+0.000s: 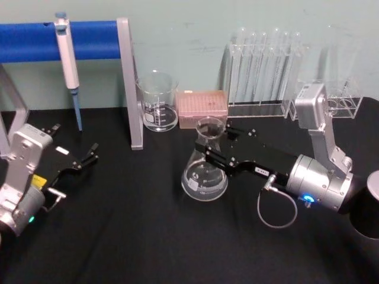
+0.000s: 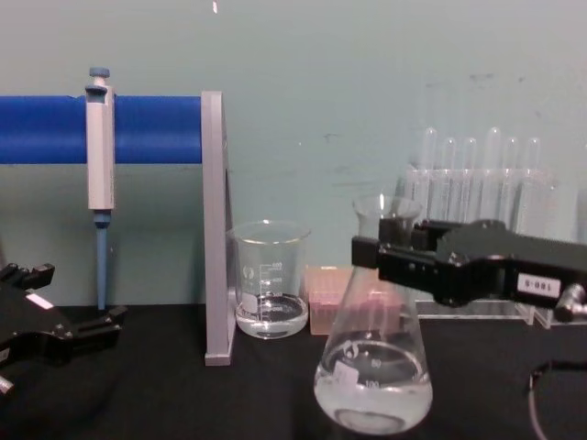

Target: Grasp the erlenmeyer flask with one hand, shake it three times, then place it back.

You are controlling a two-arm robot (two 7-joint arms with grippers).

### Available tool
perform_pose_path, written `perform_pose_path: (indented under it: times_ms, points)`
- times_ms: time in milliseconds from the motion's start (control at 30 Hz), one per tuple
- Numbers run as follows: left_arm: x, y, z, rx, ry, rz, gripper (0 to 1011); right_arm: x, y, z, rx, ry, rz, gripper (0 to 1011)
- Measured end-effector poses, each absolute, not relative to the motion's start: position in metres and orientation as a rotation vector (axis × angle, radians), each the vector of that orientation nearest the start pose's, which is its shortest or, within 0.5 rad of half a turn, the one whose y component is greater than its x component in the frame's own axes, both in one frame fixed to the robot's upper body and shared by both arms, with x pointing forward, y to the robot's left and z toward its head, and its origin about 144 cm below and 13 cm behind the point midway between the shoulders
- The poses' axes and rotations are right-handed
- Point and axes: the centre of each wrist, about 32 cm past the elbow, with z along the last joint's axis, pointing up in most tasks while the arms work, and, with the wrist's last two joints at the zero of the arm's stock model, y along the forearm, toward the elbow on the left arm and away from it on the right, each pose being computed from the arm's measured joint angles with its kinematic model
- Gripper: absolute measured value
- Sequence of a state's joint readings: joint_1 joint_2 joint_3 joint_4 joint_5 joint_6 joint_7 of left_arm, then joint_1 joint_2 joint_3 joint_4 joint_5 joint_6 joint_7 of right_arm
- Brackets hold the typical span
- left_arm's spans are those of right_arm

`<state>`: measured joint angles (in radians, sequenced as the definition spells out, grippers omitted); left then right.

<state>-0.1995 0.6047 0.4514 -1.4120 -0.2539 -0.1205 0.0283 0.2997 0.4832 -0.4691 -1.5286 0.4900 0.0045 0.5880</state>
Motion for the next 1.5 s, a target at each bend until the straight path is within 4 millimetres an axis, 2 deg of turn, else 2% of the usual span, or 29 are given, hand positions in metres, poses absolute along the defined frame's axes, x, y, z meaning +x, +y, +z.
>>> perform_pose_path:
  times_ms: [1500]
  points:
    - [0.489,0.31,1.14,0.304,-0.285,1.248,1001,0.519,-0.247,1.166,-0.105,0.035,-0.556,449]
